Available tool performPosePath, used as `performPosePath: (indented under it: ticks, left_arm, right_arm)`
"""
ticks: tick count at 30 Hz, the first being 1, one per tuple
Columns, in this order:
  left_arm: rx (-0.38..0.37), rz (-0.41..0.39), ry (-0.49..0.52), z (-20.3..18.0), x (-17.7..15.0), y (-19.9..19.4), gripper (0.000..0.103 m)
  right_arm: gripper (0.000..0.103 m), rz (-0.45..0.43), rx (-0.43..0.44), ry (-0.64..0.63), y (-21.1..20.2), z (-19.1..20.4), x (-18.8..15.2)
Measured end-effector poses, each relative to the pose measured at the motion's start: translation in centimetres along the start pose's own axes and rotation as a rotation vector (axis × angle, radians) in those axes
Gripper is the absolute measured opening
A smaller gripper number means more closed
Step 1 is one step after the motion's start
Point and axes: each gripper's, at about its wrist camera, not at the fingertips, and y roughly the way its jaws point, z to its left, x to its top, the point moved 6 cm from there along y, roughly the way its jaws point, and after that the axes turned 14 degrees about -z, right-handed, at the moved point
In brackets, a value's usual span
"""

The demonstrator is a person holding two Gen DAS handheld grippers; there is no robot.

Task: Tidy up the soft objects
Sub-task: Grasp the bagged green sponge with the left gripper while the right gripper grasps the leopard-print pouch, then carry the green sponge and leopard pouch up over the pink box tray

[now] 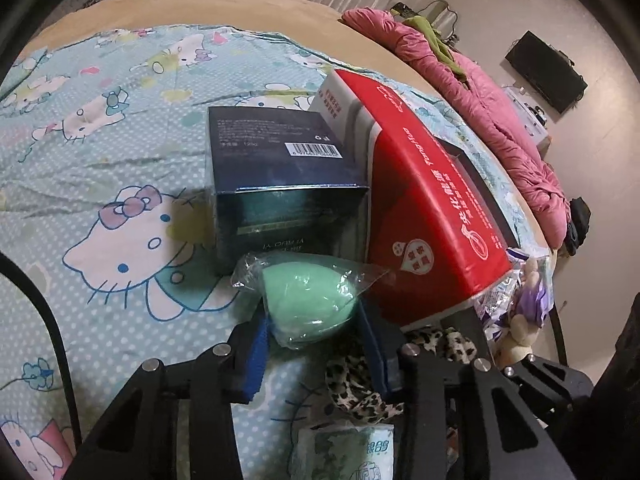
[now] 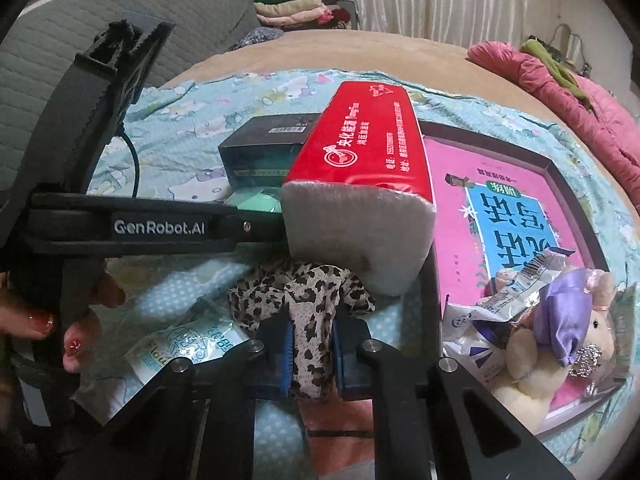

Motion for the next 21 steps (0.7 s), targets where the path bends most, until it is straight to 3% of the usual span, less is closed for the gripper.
performPosePath:
  ticks: [11,21]
  left_arm:
    - [0.105,-0.05,0.091,-0.7,0.2,-3.6,0.041]
    - [0.146,-0.085,0.121,-2.0,0.0,-7.1,0.041]
  right_arm:
    - [0.014,-0.068,0.016,0.024,-2.9,-0.5,1.0]
    - [0.014,-0.127,0.019,0.046,-5.8,-0.8,2.1]
